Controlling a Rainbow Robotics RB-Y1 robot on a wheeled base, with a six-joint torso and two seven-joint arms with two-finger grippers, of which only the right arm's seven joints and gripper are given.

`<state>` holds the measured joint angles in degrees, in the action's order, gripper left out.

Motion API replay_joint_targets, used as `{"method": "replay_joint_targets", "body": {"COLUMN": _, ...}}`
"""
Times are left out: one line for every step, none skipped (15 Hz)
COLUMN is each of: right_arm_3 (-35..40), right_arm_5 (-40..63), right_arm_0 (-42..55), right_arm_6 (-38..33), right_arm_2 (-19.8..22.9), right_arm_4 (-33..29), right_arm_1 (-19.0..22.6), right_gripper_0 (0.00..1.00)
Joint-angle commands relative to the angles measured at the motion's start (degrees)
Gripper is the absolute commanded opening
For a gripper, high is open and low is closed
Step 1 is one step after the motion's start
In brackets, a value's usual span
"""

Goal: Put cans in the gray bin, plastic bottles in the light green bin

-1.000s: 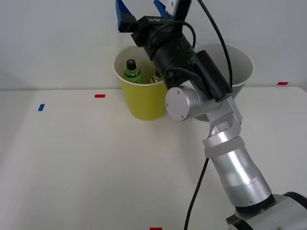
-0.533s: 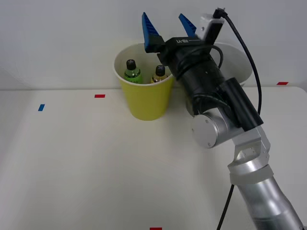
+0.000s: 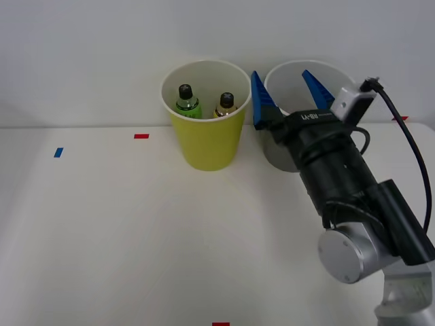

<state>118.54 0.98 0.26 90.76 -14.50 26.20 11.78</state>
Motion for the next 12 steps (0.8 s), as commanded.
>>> {"method": "replay_joint_targets", "body": {"right_arm_3": 4.2, "right_arm_5": -2.9, "right_arm_0": 8.2, "right_arm_6": 0.1, "right_arm_2": 0.2, "right_arm_4": -0.3, "right_arm_1": 3.2, "right_gripper_0": 1.0}}
{"method": "replay_joint_targets", "body": {"right_arm_3": 4.7, "right_arm_5": -4.1, "right_arm_0": 10.0, "right_arm_6": 0.2, "right_arm_2": 0.2, "right_arm_4": -0.3, "right_arm_1": 3.6, "right_gripper_0": 1.0}}
{"method": "replay_joint_targets", "body": {"right_arm_3": 4.9, "right_arm_5": -5.8, "right_arm_0": 12.6, "right_arm_6": 0.5, "right_arm_2": 0.2, "right_arm_4": -0.5, "right_arm_1": 3.9, "right_gripper_0": 1.0}}
{"method": "replay_joint_targets", "body": {"right_arm_3": 4.9, "right_arm_5": -7.1, "right_arm_0": 14.7, "right_arm_6": 0.6, "right_arm_2": 0.1, "right_arm_4": -0.7, "right_arm_1": 4.1, "right_gripper_0": 1.0}}
{"method": "replay_joint_targets", "body": {"right_arm_3": 4.9, "right_arm_5": -8.5, "right_arm_0": 16.9, "right_arm_6": 0.8, "right_arm_2": 0.2, "right_arm_4": -0.9, "right_arm_1": 4.0, "right_gripper_0": 1.0}}
{"method": "replay_joint_targets", "body": {"right_arm_3": 4.9, "right_arm_5": -10.1, "right_arm_0": 19.9, "right_arm_6": 1.3, "right_arm_2": 0.1, "right_arm_4": -1.2, "right_arm_1": 3.8, "right_gripper_0": 1.0}}
{"method": "replay_joint_targets", "body": {"right_arm_3": 4.9, "right_arm_5": -11.0, "right_arm_0": 21.8, "right_arm_6": 1.6, "right_arm_2": 0.1, "right_arm_4": -1.5, "right_arm_1": 3.7, "right_gripper_0": 1.0}}
{"method": "replay_joint_targets", "body": {"right_arm_3": 4.9, "right_arm_5": -11.9, "right_arm_0": 23.2, "right_arm_6": 1.9, "right_arm_2": 0.1, "right_arm_4": -1.9, "right_arm_1": 3.6, "right_gripper_0": 1.0}}
{"method": "replay_joint_targets", "body": {"right_arm_3": 5.0, "right_arm_5": -12.8, "right_arm_0": 24.9, "right_arm_6": 2.3, "right_arm_2": 0.1, "right_arm_4": -2.4, "right_arm_1": 3.3, "right_gripper_0": 1.0}}
{"method": "replay_joint_targets", "body": {"right_arm_3": 4.9, "right_arm_5": -13.2, "right_arm_0": 26.0, "right_arm_6": 2.7, "right_arm_2": 0.4, "right_arm_4": -3.0, "right_arm_1": 3.2, "right_gripper_0": 1.0}}
{"method": "replay_joint_targets", "body": {"right_arm_3": 4.9, "right_arm_5": -13.4, "right_arm_0": 27.1, "right_arm_6": 3.0, "right_arm_2": 1.1, "right_arm_4": -3.4, "right_arm_1": 2.8, "right_gripper_0": 1.0}}
{"method": "replay_joint_targets", "body": {"right_arm_3": 4.9, "right_arm_5": -13.7, "right_arm_0": 28.5, "right_arm_6": 3.5, "right_arm_2": 1.8, "right_arm_4": -4.1, "right_arm_1": 2.3, "right_gripper_0": 1.0}}
